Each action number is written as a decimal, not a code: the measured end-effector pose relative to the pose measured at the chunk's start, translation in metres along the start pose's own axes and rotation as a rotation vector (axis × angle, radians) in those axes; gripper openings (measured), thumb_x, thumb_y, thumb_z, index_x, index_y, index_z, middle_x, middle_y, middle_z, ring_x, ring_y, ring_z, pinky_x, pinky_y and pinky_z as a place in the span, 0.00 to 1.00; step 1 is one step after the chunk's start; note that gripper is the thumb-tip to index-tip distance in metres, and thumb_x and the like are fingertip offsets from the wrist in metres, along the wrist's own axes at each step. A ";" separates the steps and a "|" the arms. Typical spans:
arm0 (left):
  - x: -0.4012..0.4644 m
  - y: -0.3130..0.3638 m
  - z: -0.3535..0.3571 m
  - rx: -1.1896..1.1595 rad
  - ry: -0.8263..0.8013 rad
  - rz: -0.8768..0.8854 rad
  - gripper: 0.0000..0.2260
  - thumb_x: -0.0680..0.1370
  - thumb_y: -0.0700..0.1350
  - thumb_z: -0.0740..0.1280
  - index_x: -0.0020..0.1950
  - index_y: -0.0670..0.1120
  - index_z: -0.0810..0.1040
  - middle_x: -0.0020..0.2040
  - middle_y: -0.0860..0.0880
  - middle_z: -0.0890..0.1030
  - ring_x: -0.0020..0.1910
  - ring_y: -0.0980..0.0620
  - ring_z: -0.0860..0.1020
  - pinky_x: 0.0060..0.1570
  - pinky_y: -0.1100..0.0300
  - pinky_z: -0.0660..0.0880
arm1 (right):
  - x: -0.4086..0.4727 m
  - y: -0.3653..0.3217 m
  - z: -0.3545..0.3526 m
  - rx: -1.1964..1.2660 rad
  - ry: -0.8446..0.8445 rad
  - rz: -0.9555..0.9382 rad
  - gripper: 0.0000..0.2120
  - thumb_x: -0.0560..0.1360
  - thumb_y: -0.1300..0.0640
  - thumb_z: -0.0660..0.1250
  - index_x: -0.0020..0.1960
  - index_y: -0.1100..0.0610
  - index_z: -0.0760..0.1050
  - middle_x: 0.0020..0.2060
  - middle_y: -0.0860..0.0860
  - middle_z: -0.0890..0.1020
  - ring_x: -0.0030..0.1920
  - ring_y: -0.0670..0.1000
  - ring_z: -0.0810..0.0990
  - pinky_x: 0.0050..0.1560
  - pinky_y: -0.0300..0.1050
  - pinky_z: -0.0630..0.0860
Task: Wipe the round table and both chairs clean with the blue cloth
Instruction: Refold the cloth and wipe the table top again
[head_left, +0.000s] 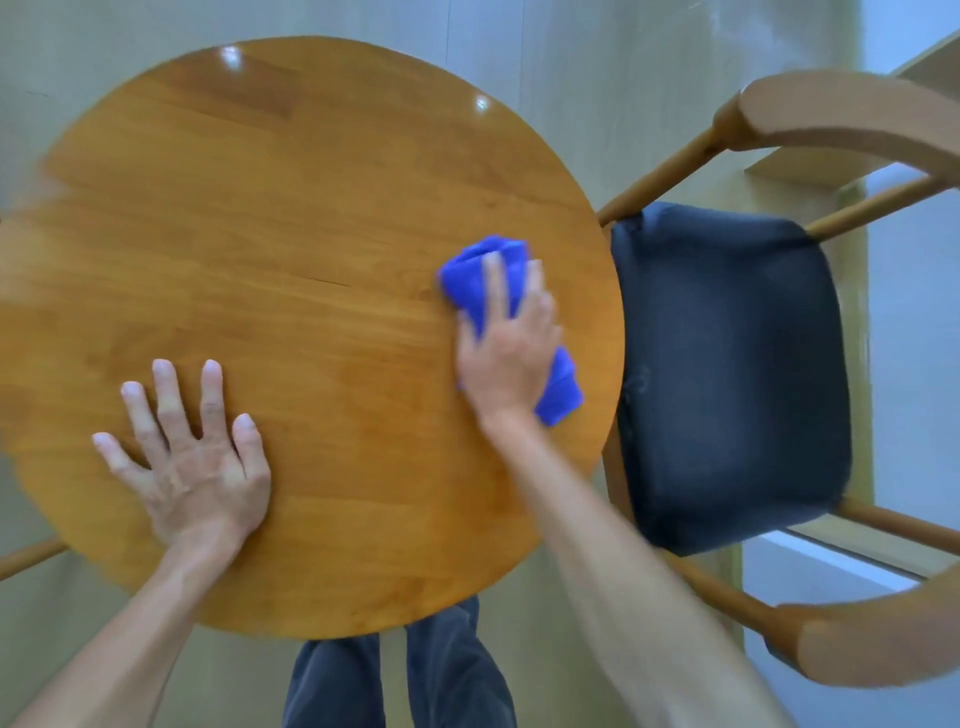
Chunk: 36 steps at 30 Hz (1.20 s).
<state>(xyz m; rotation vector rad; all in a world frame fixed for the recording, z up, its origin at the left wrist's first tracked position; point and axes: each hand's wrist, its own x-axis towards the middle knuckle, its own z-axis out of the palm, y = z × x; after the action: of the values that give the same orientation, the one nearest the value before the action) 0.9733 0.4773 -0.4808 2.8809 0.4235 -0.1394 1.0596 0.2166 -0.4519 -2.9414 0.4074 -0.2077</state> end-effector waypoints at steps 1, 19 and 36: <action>0.000 0.001 -0.001 0.000 -0.004 0.001 0.26 0.80 0.56 0.45 0.79 0.57 0.50 0.80 0.50 0.46 0.78 0.45 0.44 0.69 0.33 0.43 | -0.030 -0.024 0.001 0.057 -0.014 -0.095 0.27 0.75 0.47 0.65 0.72 0.50 0.67 0.71 0.62 0.67 0.64 0.63 0.72 0.56 0.56 0.70; 0.001 0.001 0.001 0.079 0.028 0.020 0.26 0.80 0.53 0.48 0.79 0.52 0.55 0.80 0.46 0.51 0.78 0.41 0.50 0.70 0.34 0.45 | 0.093 -0.089 0.033 -0.002 0.019 0.324 0.32 0.75 0.46 0.55 0.77 0.53 0.56 0.74 0.63 0.60 0.66 0.63 0.66 0.60 0.56 0.62; 0.002 0.001 -0.001 0.047 -0.064 0.007 0.25 0.81 0.55 0.42 0.78 0.52 0.56 0.79 0.46 0.54 0.77 0.41 0.52 0.71 0.33 0.49 | 0.192 -0.074 0.045 0.032 0.006 0.185 0.30 0.78 0.47 0.59 0.77 0.52 0.55 0.73 0.62 0.60 0.66 0.64 0.66 0.63 0.57 0.62</action>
<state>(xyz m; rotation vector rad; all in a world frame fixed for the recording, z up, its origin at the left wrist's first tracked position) 0.9751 0.4770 -0.4796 2.9141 0.4035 -0.2435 1.2685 0.2394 -0.4602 -2.8501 0.6656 -0.1976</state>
